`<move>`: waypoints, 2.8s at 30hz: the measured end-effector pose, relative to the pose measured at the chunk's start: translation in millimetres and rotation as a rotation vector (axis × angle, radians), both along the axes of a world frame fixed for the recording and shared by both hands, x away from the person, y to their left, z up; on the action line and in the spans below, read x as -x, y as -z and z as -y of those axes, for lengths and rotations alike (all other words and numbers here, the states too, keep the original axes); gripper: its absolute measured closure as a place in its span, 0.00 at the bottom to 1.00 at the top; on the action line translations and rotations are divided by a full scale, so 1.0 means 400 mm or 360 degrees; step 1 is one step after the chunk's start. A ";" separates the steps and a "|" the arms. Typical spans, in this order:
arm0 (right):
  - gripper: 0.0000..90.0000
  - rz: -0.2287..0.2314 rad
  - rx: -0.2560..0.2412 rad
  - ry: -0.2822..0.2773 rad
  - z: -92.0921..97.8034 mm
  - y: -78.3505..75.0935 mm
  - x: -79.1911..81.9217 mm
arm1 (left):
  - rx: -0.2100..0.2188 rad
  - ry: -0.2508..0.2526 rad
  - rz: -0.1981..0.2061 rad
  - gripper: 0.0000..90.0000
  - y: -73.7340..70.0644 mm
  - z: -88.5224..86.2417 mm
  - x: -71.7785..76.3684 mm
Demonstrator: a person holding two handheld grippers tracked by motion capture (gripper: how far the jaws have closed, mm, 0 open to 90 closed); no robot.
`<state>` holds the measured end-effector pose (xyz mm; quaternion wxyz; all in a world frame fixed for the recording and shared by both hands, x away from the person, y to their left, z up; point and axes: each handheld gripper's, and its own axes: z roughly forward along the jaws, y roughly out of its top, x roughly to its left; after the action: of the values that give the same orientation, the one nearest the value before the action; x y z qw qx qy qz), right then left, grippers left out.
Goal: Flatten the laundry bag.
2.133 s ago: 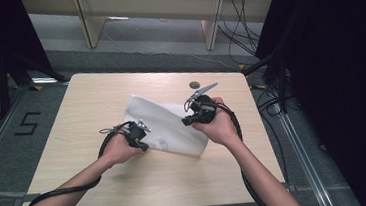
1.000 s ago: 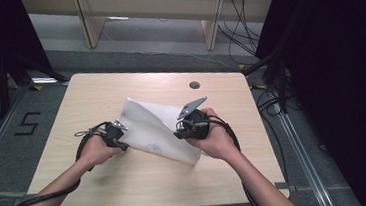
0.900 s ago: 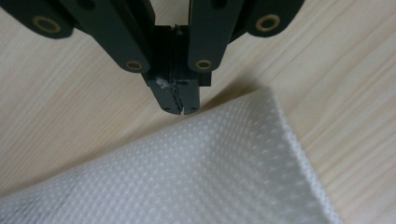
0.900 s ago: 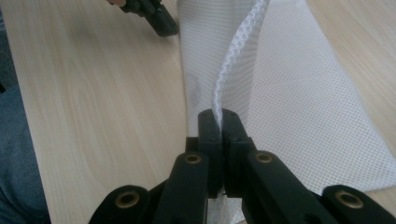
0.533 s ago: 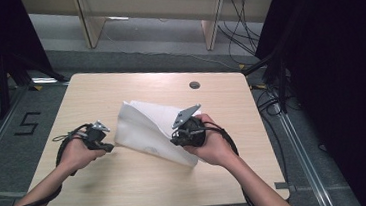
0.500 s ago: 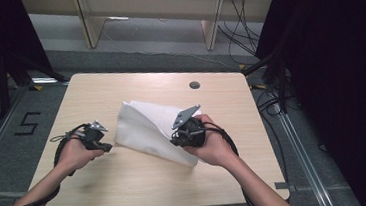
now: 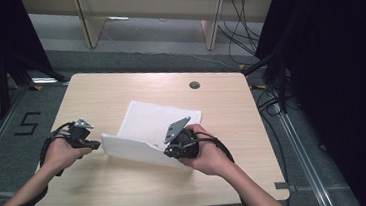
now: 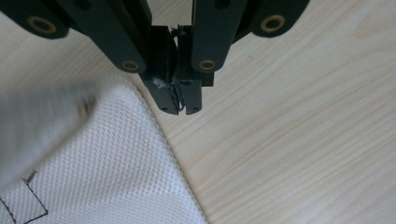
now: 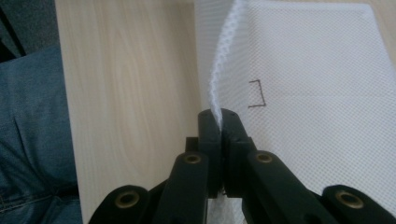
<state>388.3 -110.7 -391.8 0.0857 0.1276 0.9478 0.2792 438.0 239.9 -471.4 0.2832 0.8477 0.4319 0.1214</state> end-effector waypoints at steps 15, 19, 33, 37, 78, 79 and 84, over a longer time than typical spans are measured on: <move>0.99 -0.0040 0.0009 -0.0046 -0.001 0.037 0.029 | 0.0041 -0.0003 0.0003 0.94 -0.008 0.005 0.001; 0.99 -0.0063 0.0007 -0.0056 0.003 0.045 0.037 | 0.0068 -0.0011 0.0017 0.93 -0.015 0.017 0.004; 0.99 -0.0150 0.0009 -0.0062 0.039 0.086 0.078 | 0.0107 0.0083 0.0060 0.92 -0.033 0.073 0.015; 0.99 -0.0184 0.0011 -0.0023 0.057 0.101 0.094 | 0.0119 0.0137 0.0055 0.92 -0.036 0.101 0.019; 0.96 -0.0337 0.0139 0.0202 0.210 0.192 0.123 | 0.0035 0.0449 -0.0045 0.88 0.009 0.267 0.073; 0.95 -0.0340 0.0140 0.0210 0.209 0.194 0.125 | -0.0003 0.0487 -0.0062 0.88 0.006 0.265 0.071; 0.84 -0.0356 0.0178 0.0219 0.211 0.194 0.137 | 0.0005 0.0484 -0.0053 0.88 0.009 0.275 0.077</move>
<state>333.5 -195.0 -469.5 0.0054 0.2176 0.9546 0.2035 407.2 130.0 -475.2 0.2926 0.9047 0.3033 0.0624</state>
